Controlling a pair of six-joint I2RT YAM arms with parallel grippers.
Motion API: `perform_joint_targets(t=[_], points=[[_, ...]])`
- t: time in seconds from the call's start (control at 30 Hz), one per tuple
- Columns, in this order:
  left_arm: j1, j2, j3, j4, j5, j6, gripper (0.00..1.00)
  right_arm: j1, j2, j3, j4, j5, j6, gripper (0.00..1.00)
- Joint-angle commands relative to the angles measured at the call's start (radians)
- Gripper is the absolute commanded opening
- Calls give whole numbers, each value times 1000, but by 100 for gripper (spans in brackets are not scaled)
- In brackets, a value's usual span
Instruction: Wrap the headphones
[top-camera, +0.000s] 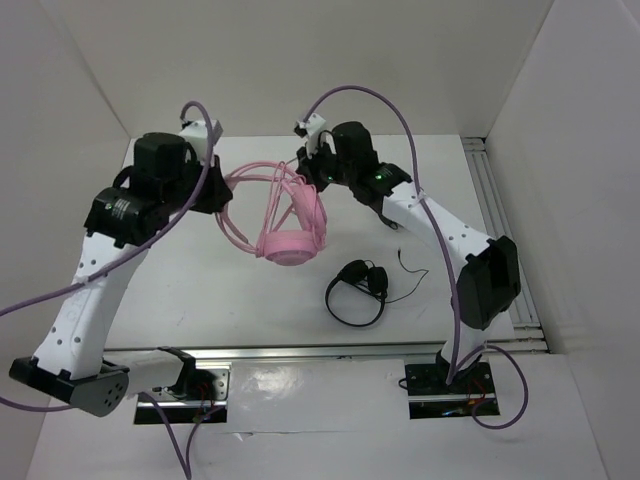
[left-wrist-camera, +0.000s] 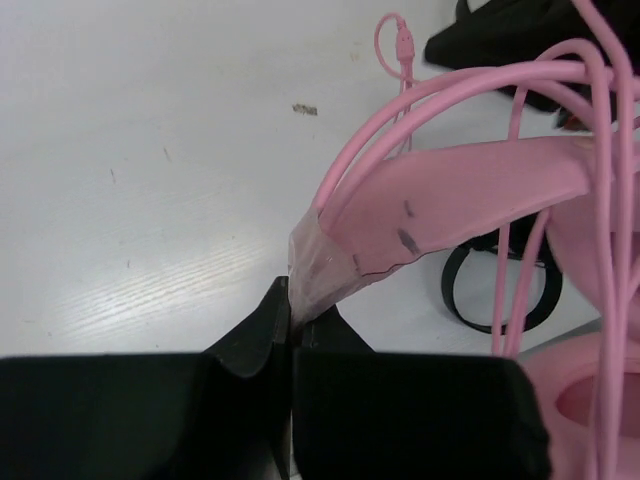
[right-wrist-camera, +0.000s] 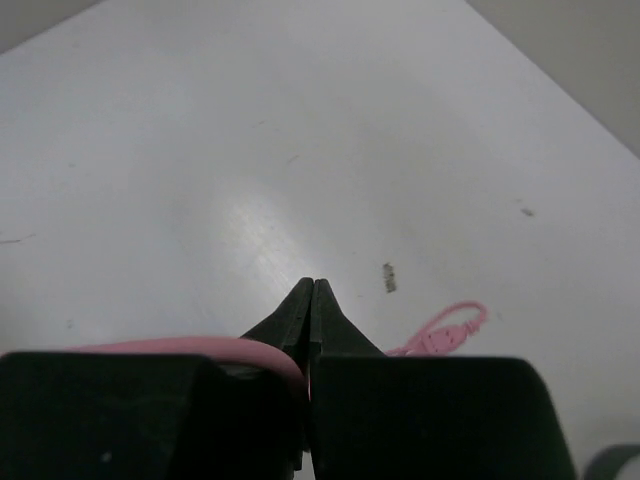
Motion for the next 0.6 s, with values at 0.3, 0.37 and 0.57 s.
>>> perform_joint_targets(t=[0.3, 0.37, 0.57], points=[[-16, -80, 458, -142, 61, -114, 0, -41, 134, -296, 891, -581, 450, 15], [-16, -68, 508, -162, 46, -123, 0, -20, 173, -307, 975, -593, 518, 17], [-16, -77, 519, -162, -28, -167, 0, 31, 235, -338, 1116, -601, 586, 21]])
